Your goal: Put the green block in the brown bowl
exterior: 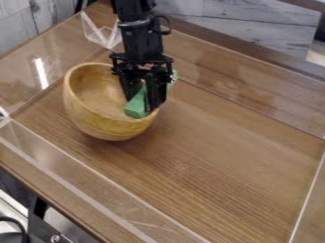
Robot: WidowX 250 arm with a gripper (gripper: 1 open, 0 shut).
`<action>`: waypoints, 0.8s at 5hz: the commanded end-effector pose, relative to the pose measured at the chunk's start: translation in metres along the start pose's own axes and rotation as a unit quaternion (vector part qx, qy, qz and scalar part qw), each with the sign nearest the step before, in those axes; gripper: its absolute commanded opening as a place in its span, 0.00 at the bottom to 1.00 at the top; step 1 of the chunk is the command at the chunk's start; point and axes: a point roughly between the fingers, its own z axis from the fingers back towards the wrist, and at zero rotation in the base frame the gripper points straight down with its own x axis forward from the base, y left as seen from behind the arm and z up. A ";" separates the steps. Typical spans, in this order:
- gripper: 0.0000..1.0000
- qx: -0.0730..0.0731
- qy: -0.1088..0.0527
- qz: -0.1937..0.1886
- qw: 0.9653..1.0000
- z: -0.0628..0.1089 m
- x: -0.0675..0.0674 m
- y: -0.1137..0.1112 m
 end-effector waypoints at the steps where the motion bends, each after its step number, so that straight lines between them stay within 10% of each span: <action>1: 0.00 0.007 -0.020 -0.012 1.000 0.012 0.008 -0.005; 4: 0.00 0.002 -0.012 -0.015 1.000 0.011 0.009 -0.009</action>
